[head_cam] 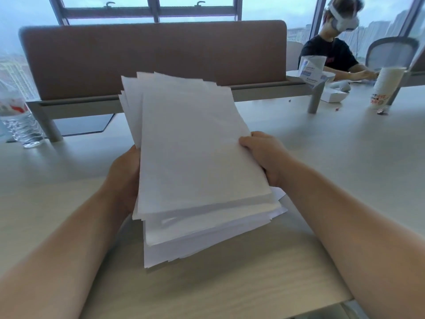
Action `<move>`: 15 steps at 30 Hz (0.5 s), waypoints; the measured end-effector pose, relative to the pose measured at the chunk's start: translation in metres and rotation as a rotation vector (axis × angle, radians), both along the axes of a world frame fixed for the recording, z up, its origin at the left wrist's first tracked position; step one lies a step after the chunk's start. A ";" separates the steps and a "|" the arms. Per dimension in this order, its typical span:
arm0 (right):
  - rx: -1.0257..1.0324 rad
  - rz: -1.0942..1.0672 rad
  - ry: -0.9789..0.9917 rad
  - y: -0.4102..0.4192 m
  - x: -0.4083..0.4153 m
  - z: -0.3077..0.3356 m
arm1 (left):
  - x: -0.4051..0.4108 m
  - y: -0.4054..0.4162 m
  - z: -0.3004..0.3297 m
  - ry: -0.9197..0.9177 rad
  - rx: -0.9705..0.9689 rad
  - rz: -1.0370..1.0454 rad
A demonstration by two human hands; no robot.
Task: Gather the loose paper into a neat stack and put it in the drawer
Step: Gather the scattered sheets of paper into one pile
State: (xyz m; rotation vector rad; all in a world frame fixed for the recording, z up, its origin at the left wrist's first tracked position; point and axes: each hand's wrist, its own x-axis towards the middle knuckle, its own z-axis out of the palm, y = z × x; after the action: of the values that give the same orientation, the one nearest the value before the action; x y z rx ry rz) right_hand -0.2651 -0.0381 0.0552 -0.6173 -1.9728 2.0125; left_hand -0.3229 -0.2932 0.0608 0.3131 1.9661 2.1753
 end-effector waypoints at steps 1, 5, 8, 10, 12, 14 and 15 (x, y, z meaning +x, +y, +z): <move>0.036 0.007 0.003 -0.001 -0.001 -0.002 | -0.001 0.000 -0.001 -0.010 0.021 -0.002; 0.135 0.016 0.037 -0.009 -0.003 -0.007 | -0.006 0.005 -0.006 -0.089 0.023 -0.059; 0.175 0.012 0.031 -0.009 -0.003 -0.007 | -0.003 0.010 -0.006 -0.085 0.034 -0.115; 0.197 0.000 0.001 -0.004 -0.004 -0.006 | -0.005 0.007 -0.004 -0.095 0.068 -0.142; 0.191 0.028 -0.035 -0.002 -0.004 -0.006 | -0.005 0.006 -0.003 -0.143 0.048 -0.158; 0.186 0.099 -0.088 -0.001 -0.001 -0.006 | -0.006 0.007 -0.005 -0.167 -0.091 -0.178; 0.182 0.155 -0.112 -0.001 0.000 -0.008 | -0.006 0.006 -0.007 -0.149 -0.165 -0.165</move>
State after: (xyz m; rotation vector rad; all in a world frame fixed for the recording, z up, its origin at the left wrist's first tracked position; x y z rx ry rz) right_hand -0.2649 -0.0394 0.0477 -0.5625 -2.3032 1.8901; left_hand -0.3292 -0.2874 0.0534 0.2692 1.9470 1.8666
